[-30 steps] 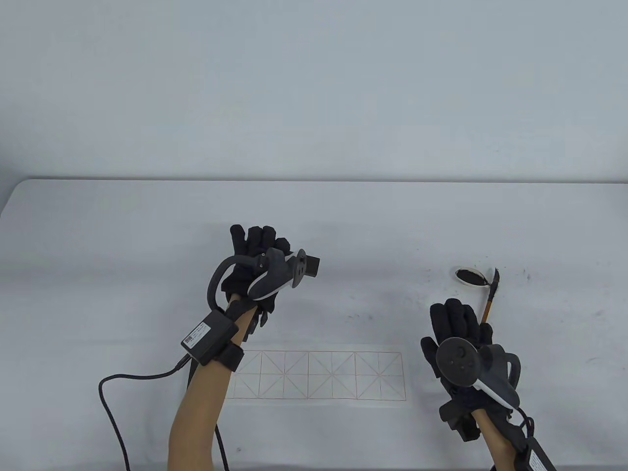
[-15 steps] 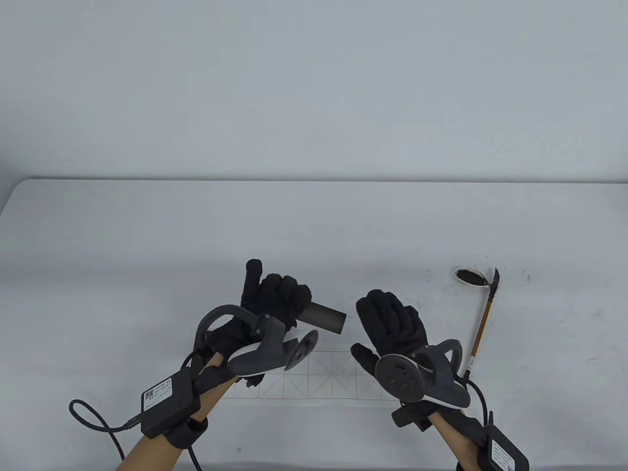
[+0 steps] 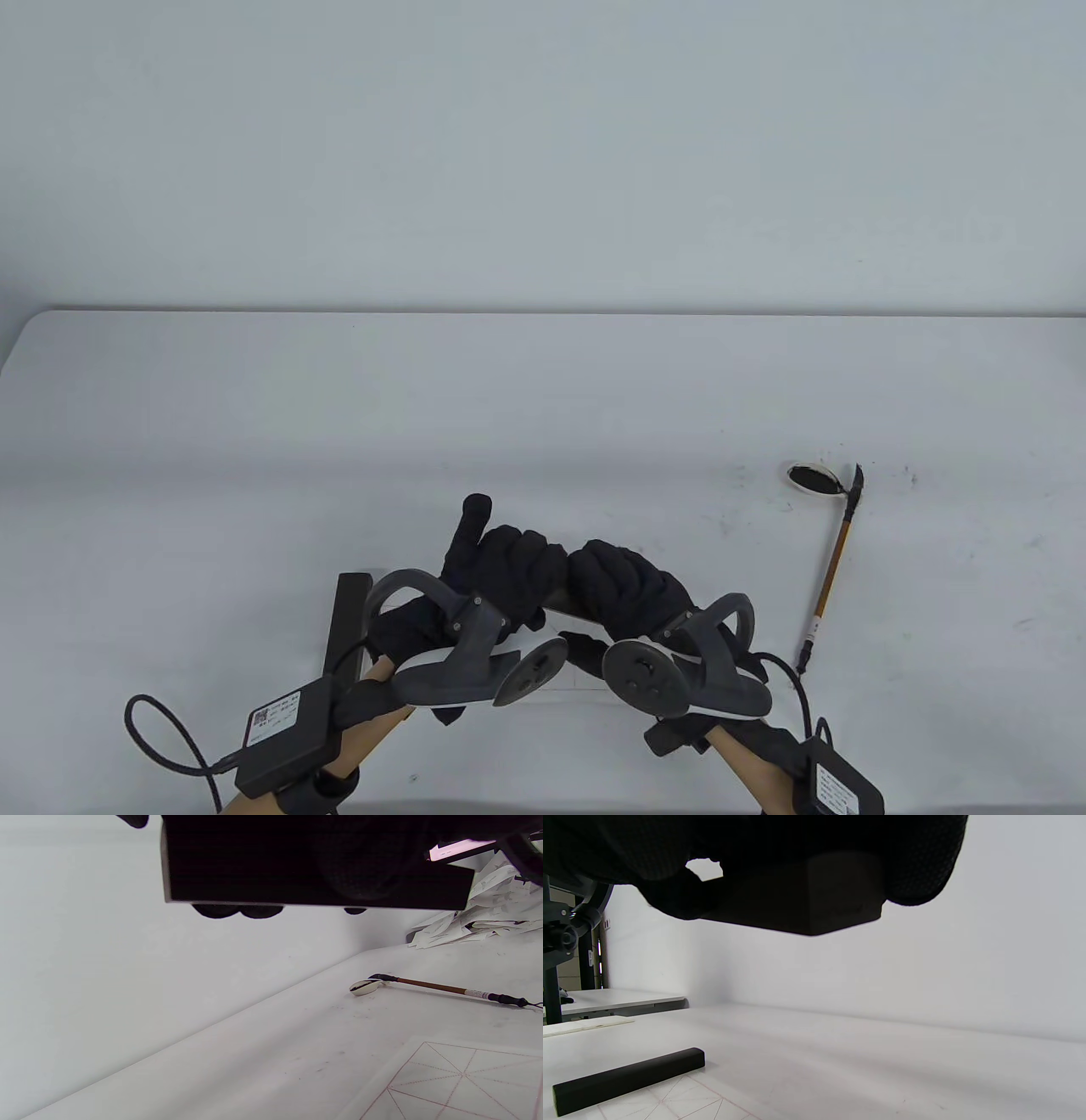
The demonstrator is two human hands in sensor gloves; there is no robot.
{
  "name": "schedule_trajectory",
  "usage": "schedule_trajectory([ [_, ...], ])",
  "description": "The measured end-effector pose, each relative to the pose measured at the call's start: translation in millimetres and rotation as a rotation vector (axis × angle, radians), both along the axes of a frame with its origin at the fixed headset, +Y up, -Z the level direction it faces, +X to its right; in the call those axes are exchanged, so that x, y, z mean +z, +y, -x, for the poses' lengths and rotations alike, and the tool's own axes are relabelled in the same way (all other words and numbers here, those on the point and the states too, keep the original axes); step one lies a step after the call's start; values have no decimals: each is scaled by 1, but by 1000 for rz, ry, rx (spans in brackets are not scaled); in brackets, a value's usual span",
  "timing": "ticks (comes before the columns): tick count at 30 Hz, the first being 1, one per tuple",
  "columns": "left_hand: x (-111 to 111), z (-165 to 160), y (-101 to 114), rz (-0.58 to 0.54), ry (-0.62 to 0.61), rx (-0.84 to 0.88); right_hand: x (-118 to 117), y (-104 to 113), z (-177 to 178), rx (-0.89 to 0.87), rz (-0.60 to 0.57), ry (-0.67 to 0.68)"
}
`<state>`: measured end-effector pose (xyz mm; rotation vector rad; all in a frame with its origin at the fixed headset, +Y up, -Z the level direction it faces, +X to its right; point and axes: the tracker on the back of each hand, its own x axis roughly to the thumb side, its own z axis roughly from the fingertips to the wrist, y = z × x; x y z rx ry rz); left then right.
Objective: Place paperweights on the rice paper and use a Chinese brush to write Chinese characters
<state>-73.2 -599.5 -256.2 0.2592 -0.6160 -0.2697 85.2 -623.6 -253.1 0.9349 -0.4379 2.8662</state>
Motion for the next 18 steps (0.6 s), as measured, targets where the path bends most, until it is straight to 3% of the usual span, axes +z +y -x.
schedule_trajectory([
  [9,1,-2,-6,117,-49,117,1,1,-3,18,-114,-23],
  [18,0,-8,-18,134,-83,70,-3,-4,0,115,-36,-7],
])
